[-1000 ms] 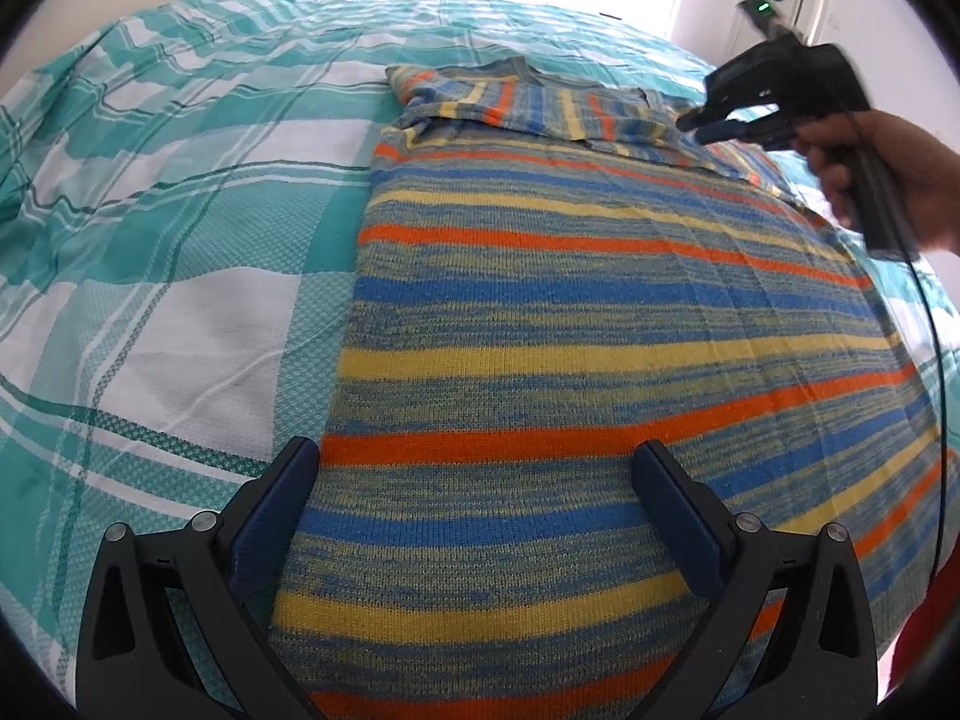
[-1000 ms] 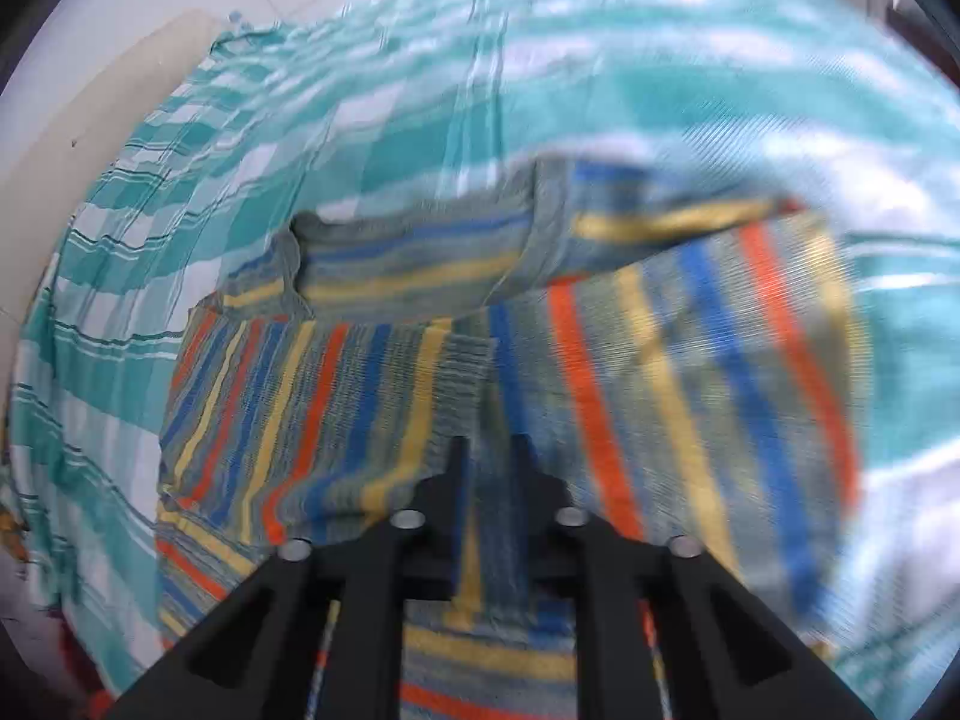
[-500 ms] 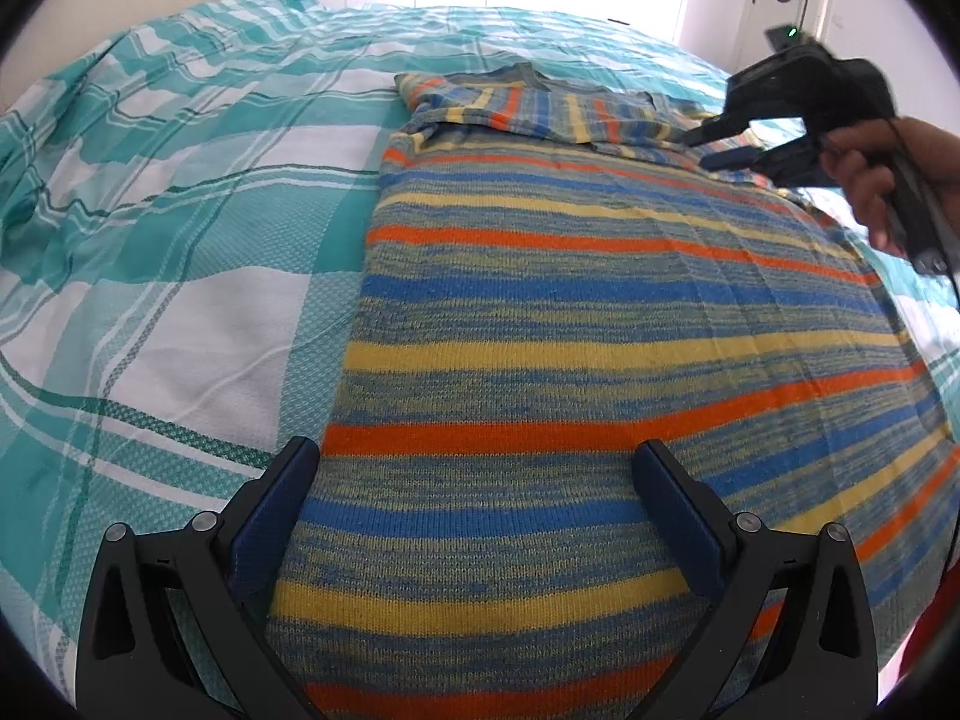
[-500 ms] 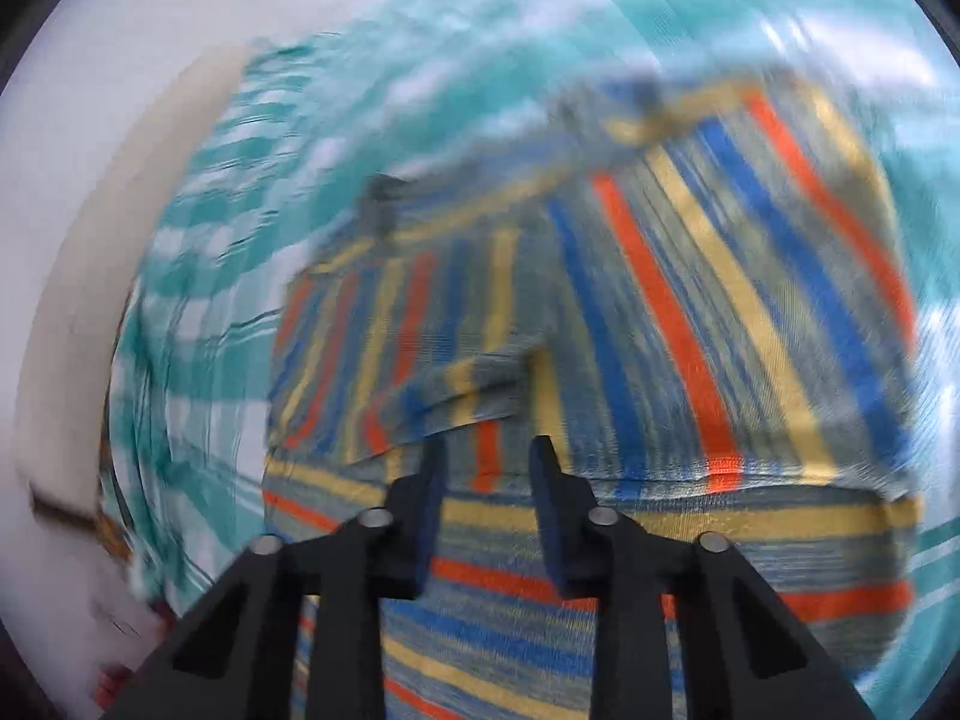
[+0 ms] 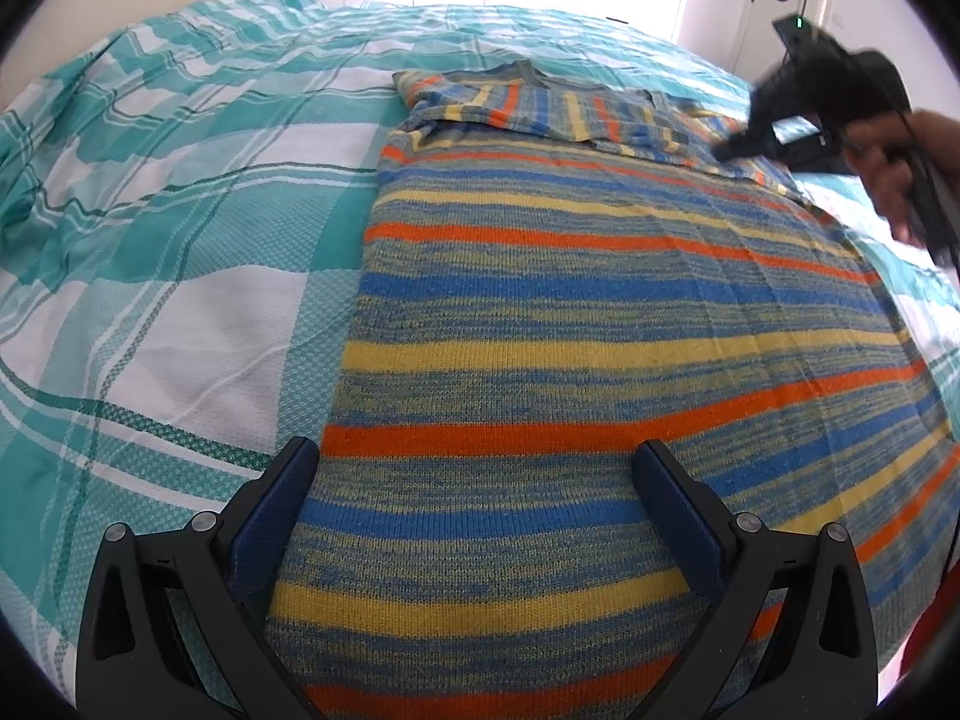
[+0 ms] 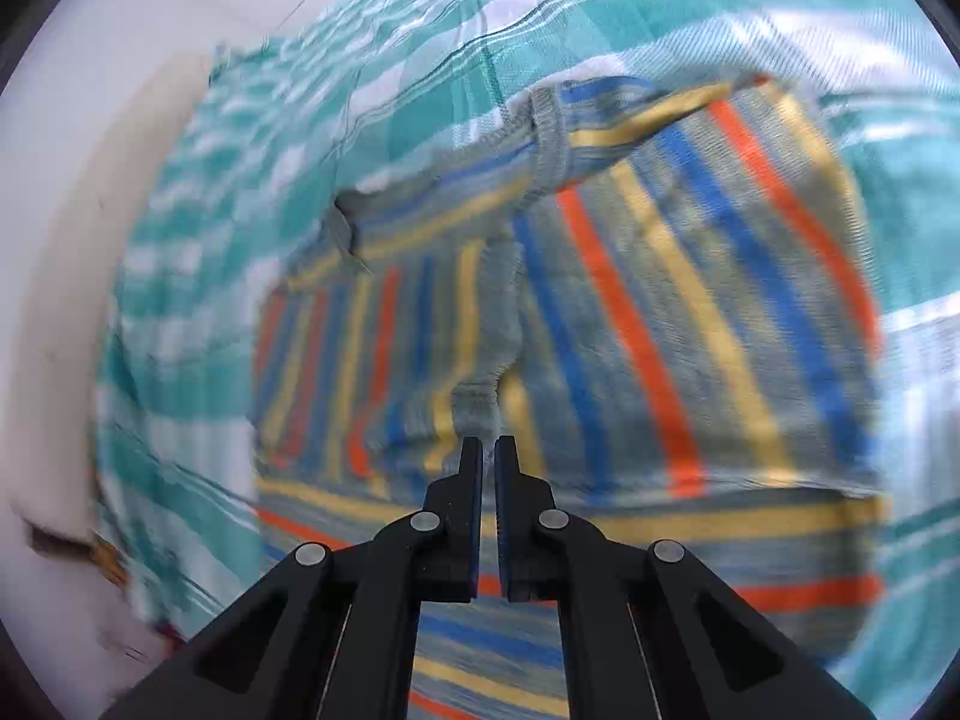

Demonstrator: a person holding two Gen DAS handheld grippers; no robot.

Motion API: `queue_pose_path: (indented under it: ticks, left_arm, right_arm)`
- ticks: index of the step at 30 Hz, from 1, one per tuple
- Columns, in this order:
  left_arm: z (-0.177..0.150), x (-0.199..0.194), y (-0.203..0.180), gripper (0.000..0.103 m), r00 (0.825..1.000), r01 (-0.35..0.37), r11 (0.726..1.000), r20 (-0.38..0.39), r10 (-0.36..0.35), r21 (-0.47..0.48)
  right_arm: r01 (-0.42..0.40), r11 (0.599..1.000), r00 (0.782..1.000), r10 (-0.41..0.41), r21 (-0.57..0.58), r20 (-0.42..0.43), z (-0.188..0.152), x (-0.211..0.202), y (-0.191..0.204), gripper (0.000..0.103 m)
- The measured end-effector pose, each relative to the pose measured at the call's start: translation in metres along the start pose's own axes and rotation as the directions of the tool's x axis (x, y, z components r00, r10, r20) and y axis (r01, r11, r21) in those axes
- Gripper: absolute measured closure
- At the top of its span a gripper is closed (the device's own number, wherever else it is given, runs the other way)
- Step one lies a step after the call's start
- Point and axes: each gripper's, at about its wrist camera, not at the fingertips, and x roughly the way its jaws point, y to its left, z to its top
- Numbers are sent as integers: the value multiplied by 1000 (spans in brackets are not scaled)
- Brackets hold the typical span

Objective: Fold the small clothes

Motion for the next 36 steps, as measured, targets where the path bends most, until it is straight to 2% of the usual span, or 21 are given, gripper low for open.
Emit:
queue_pose_path:
  ticks: [1, 3, 4, 5, 6, 7, 9, 13, 17, 18, 20, 21, 24, 25, 29, 32, 36]
  left_arm:
    - [0, 0, 0, 1, 1000, 0, 1000, -1, 0, 1]
    - [1, 0, 0, 1, 1000, -1, 1000, -14, 1, -1]
    - [4, -2, 0, 1, 999, -8, 1000, -35, 8, -3]
    - [6, -5, 0, 1, 998, -20, 1000, -57, 19, -7]
    - [6, -8, -1, 1, 997, -29, 999, -74, 28, -15]
    - [6, -13, -1, 1, 995, -39, 999, -97, 37, -29]
    - [1, -19, -3, 1, 992, -45, 998, -119, 40, -43]
    - [-11, -19, -12, 1, 989, -82, 997, -125, 82, 7]
    - [-15, -16, -10, 1, 990, -72, 997, -121, 72, 5]
    - [-15, -15, -10, 1, 990, -71, 997, -120, 71, 8]
    - [-16, -15, -11, 1, 991, -73, 997, -110, 75, 20]
    - [-17, -15, -11, 1, 991, -75, 997, -108, 77, 22]
    - [-17, -14, -12, 1, 991, -79, 997, -104, 81, 28]
    - [-17, -14, -12, 1, 991, -79, 996, -102, 82, 31]
    - [-18, -14, -12, 1, 992, -77, 996, -95, 81, 41]
    - [-18, -15, -12, 1, 992, -76, 996, -96, 79, 43]
    - [-19, -15, -12, 1, 992, -74, 996, -98, 79, 52]
  right_arm:
    - [49, 999, 998, -49, -18, -48, -5, 7, -6, 98]
    - [46, 999, 995, -46, -4, -88, -11, 12, -17, 98]
    - [35, 999, 998, -35, 3, -50, -16, 3, -20, 97]
    - [42, 999, 999, -42, -14, -22, -21, -5, -21, 93]
    - [67, 995, 998, -66, -78, 15, -29, -19, -14, 83]
    - [88, 986, 996, -83, -144, 36, -39, -29, -7, 78]
    - [100, 963, 994, -88, -252, 56, -61, -45, 6, 67]
    - [120, 874, 992, -119, -472, 32, -145, -68, 28, 66]
    - [184, 817, 973, -232, -546, -19, -213, -59, 13, 66]
    - [203, 810, 968, -250, -550, -11, -223, -59, 7, 65]
    - [252, 790, 965, -249, -558, 83, -244, -67, 1, 61]
    - [266, 792, 962, -252, -549, 102, -250, -69, -2, 59]
    - [270, 847, 963, -228, -458, 146, -253, -71, -13, 58]
    - [272, 850, 962, -227, -451, 153, -255, -70, -14, 58]
    - [298, 807, 954, -235, -509, 186, -261, -65, -9, 57]
    - [282, 824, 958, -212, -491, 193, -261, -67, -13, 57]
    - [303, 812, 951, -226, -499, 210, -264, -62, -6, 57]
